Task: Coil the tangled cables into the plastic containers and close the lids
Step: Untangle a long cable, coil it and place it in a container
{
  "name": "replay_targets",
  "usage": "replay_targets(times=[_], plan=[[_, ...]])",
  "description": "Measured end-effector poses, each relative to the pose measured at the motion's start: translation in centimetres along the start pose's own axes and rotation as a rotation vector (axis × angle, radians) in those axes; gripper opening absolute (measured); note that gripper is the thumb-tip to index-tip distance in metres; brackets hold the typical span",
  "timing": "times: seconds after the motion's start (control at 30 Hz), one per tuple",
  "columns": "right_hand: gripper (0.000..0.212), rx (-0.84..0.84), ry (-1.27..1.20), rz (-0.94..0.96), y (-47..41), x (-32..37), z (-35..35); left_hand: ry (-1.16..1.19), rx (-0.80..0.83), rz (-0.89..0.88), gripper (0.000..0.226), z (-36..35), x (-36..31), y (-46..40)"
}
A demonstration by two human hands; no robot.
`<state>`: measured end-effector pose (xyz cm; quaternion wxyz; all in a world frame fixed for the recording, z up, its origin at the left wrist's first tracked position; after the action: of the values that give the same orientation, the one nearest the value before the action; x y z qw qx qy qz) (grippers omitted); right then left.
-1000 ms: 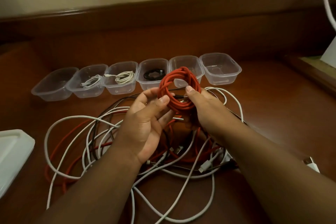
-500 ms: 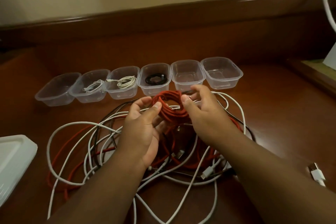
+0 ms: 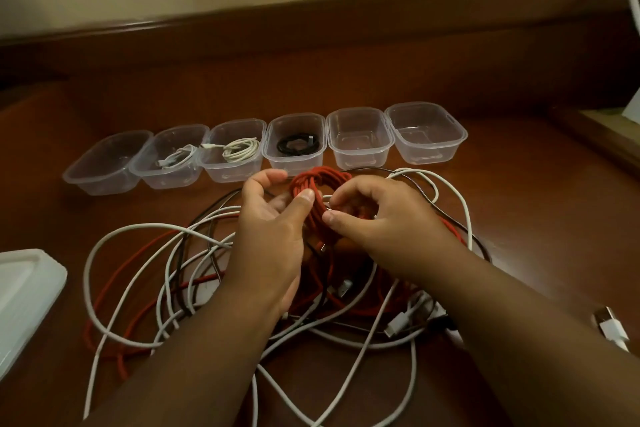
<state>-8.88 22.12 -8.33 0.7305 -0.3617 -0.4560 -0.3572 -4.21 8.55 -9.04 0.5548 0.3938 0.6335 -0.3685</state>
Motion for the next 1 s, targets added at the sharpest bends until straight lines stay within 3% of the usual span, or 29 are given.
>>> replay_targets(times=[0.4, 0.77, 0.87, 1.0], plan=[[0.005, -0.011, 0.120, 0.126, 0.3, 1.0, -0.3, -0.072, 0.016, 0.062, 0.028, 0.2, 0.1, -0.3], [0.013, 0.000, 0.253, 0.141, 0.3, 0.4, -1.0, 0.299, 0.024, 0.388, 0.029, 0.2, 0.9, -0.2], [0.008, 0.001, 0.261, 0.119, 0.4, 0.2, -1.2, 0.281, 0.022, 0.461, 0.032, 0.2, 1.0, 0.0], [0.014, 0.012, 0.234, 0.113, 0.5, 0.2, -1.6, 0.153, -0.008, 0.394, 0.042, 0.7, 0.9, -0.3]])
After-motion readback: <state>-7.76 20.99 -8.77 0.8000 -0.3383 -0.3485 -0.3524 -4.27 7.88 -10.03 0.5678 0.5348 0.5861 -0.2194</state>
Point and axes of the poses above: each hand's wrist, its own y-axis away from the middle knuckle, its own z-axis out of the back of the hand, x = y × z, the point moved 4 cm from there along -y, towards the middle knuckle, and after that the axes turned 12 degrees about -y, right-handed, at the moved point
